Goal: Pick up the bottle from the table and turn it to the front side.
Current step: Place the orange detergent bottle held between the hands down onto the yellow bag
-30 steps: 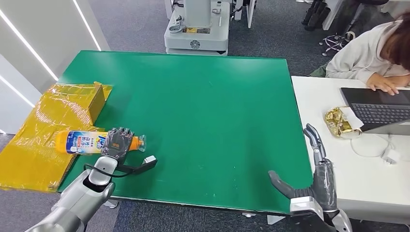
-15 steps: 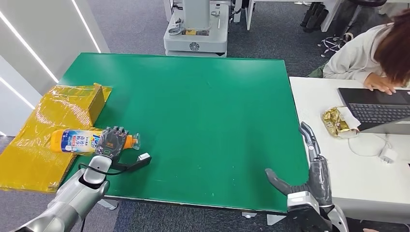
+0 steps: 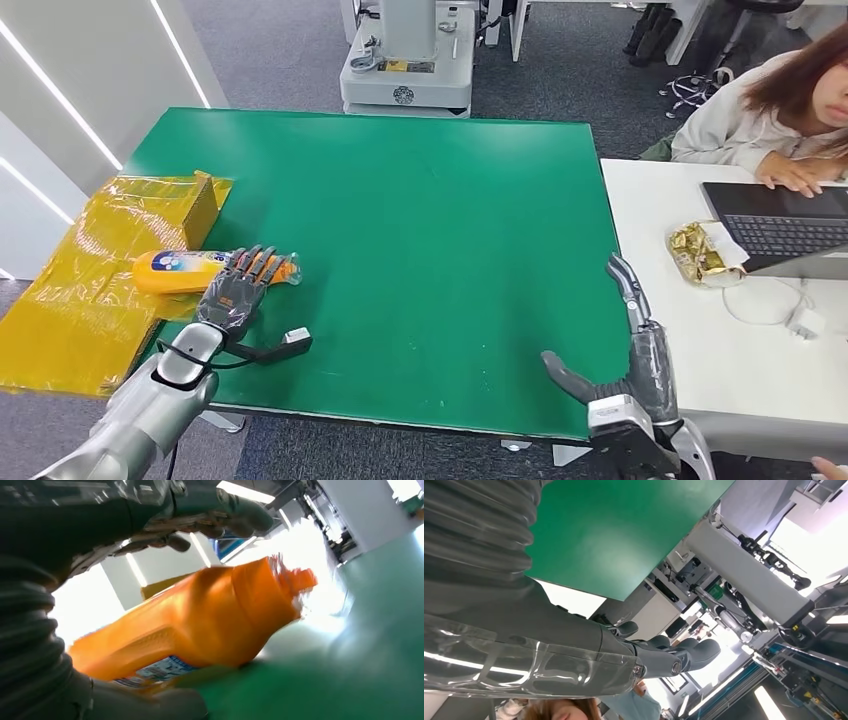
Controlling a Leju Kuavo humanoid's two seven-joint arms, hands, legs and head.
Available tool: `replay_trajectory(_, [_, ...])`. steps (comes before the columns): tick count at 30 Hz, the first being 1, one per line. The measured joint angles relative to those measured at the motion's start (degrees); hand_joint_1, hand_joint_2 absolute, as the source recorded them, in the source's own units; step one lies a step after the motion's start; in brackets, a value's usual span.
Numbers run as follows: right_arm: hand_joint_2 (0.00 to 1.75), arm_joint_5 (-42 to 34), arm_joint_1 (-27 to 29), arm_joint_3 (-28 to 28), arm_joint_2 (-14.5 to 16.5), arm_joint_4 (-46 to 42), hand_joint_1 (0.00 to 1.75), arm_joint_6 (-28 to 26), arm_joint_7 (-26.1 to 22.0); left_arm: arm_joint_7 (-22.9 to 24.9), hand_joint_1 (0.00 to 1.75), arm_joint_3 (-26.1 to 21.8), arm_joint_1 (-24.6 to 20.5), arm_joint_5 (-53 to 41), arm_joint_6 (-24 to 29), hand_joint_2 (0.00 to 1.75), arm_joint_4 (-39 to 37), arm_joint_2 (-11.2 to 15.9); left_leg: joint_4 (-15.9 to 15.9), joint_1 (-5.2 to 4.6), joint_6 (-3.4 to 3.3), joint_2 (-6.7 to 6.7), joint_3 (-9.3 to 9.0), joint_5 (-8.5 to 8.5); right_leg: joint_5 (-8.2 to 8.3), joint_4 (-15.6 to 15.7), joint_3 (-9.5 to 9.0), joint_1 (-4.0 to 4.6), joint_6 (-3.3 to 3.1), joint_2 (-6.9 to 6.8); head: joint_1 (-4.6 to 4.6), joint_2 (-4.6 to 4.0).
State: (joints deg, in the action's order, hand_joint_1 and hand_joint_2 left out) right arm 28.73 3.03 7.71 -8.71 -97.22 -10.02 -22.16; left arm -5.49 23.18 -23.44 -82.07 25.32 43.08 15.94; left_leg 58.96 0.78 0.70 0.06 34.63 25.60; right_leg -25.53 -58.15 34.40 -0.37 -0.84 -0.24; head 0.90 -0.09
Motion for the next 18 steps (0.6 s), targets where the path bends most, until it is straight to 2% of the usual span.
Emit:
replay_trajectory(5, [1.75, -0.2, -0.2, 0.4, -0.2, 0.4, 0.0, 0.1, 0.0, -4.0, 0.0, -3.1, 1.6, 4.8, -0.1, 1.75, 1.6, -0.7, 0.0, 0.0, 0.0, -0.01, 0.01, 0.0, 0.0, 0.0, 0.0, 0.0, 0.0, -0.02, 0.0, 0.0])
replay_trajectory(10, [1.75, -0.3, -0.6, 0.5, -0.2, 1.0, 0.0, 0.4, -0.1, -11.3, 0.0, -5.9, 3.8, 18.7, 0.3, 1.75, 4.4, -2.2, 0.0, 0.0, 0.0, -0.01, 0.04, 0.0, 0.0, 0.0, 0.04, 0.0, 0.0, -0.01, 0.0, 0.0])
replay_trajectory(15, [1.75, -0.3, -0.9, 0.6, -0.2, 1.7, 0.0, 0.6, -0.1, -20.0, 0.0, -9.1, 8.5, 40.9, 2.0, 1.75, 13.9, -7.4, 0.0, -0.02, -0.05, -0.02, 0.15, 0.03, -0.01, 0.0, 0.1, -0.01, 0.01, -0.03, -0.01, 0.0])
replay_trajectory(18, [1.75, -1.4, -1.0, 0.8, -0.2, 2.4, 0.0, 0.8, -0.5, -22.5, 0.0, -9.7, 11.3, 48.7, 2.7, 1.75, 21.5, -10.5, 0.1, -0.03, -0.12, -0.01, 0.19, 0.08, -0.02, 0.1, 0.11, -0.01, 0.03, -0.03, -0.01, 0.0])
